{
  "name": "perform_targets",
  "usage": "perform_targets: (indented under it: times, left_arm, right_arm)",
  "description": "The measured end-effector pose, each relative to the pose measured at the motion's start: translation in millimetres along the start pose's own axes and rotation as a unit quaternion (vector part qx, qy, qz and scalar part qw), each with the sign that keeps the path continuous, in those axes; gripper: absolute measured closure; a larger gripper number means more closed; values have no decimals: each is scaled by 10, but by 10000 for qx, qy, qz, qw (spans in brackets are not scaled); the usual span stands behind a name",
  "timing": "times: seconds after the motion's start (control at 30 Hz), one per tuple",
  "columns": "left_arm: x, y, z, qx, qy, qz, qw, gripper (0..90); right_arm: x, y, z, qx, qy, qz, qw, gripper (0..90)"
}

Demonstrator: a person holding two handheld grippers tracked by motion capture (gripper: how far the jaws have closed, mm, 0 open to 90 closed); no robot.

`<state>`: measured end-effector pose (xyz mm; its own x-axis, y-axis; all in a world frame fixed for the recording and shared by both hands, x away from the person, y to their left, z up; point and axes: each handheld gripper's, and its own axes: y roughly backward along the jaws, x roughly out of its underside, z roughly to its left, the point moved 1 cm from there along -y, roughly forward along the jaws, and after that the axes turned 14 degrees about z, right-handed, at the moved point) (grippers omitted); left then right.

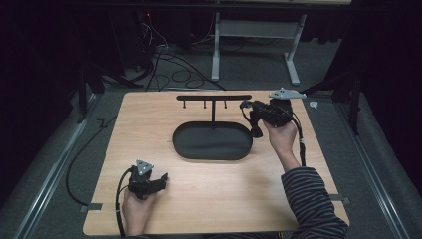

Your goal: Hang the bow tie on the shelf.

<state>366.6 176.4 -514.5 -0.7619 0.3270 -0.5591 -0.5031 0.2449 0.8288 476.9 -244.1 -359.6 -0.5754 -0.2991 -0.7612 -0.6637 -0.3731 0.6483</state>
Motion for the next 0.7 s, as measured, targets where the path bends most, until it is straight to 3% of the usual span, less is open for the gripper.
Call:
perform_targets:
  times: [0.47,0.7]
  left_arm:
    - [0,0,0,1,1,-1,10000,271]
    - [0,0,0,1,0,1,10000,271]
  right_arm:
    - [-24,-173,-58,50,-186,133,9997,812]
    - [-5,-206,-82,-33,-259,223,9994,733]
